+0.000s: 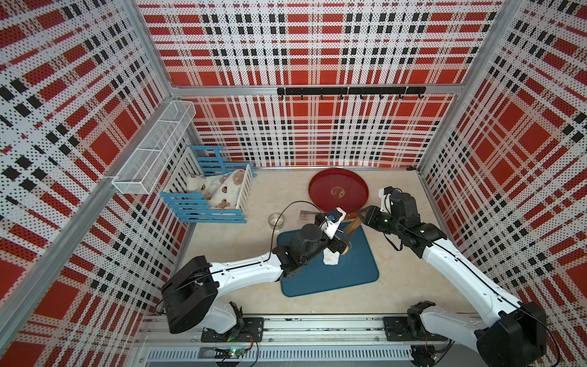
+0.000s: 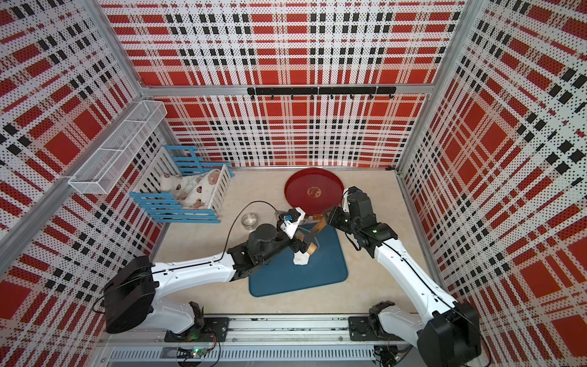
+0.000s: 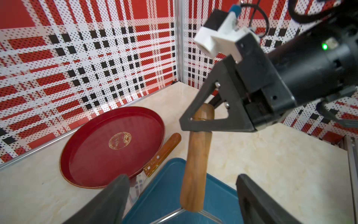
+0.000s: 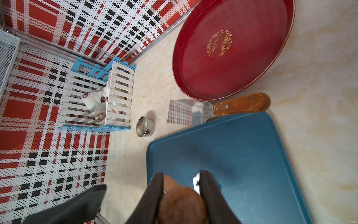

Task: Roll out the dumpling wrappers from the dough
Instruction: Pick up the rolling pin from the center of the board.

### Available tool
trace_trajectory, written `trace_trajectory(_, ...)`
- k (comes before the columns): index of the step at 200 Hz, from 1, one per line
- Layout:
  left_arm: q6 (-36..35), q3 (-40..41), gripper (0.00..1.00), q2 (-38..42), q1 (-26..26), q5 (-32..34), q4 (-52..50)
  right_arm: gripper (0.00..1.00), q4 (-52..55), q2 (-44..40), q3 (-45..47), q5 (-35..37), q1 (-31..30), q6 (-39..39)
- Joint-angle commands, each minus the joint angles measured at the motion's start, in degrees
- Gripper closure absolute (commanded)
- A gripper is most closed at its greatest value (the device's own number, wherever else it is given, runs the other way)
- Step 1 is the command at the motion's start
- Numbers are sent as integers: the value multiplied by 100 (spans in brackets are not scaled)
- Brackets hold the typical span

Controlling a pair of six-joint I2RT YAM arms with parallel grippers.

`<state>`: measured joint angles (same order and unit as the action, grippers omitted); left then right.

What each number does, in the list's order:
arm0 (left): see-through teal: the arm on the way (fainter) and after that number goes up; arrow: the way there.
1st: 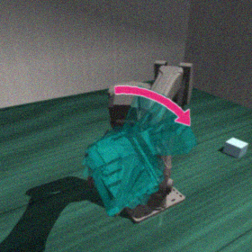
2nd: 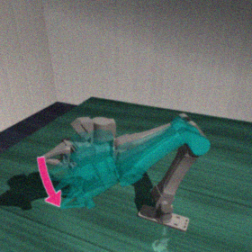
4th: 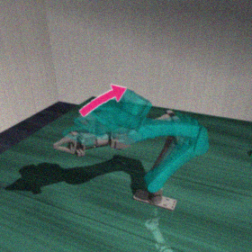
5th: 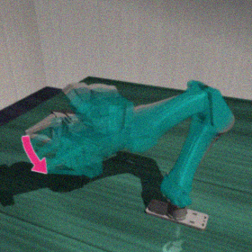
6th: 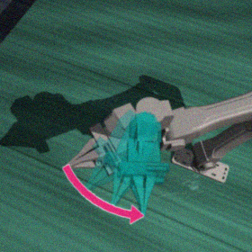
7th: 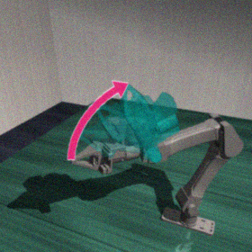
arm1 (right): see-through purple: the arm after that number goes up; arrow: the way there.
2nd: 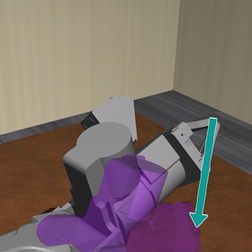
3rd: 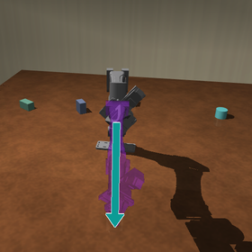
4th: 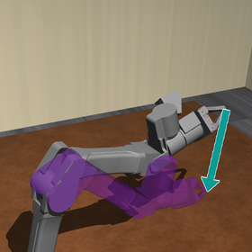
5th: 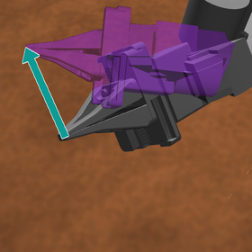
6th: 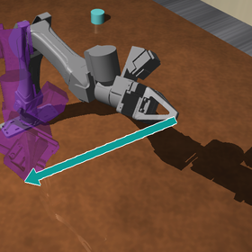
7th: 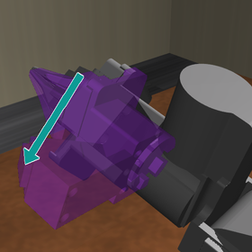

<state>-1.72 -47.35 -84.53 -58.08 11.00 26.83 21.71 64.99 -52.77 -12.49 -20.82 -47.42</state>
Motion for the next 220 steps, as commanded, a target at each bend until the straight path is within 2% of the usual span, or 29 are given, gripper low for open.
trace_trajectory(1, -163, -151, 11, -179, -45, 424, -198, 100, -77, -135, -122, 27, 36, -110)
trace_trajectory(44, -517, -400, 12, -564, -300, 1187, -411, 100, -58, -175, -164, 10, 41, -135)
trace_trajectory(67, -660, -574, 13, -784, -407, 1357, -441, 100, -71, -163, -160, -30, 35, -164)
trace_trajectory(121, -725, -916, 23, -1277, -547, 1641, -719, 100, -28, -244, -179, 3, 41, -188)
trace_trajectory(176, -775, -973, 38, -1470, -604, 1931, -743, 100, 4, -293, -205, -38, 42, -199)
trace_trajectory(198, -795, -996, 51, -1484, -603, 1892, -741, 100, 34, -302, -201, -25, 43, -180)
trace_trajectory(220, -786, -1022, 70, -1485, -601, 1789, -748, 100, 30, -303, -196, -24, 43, -141)
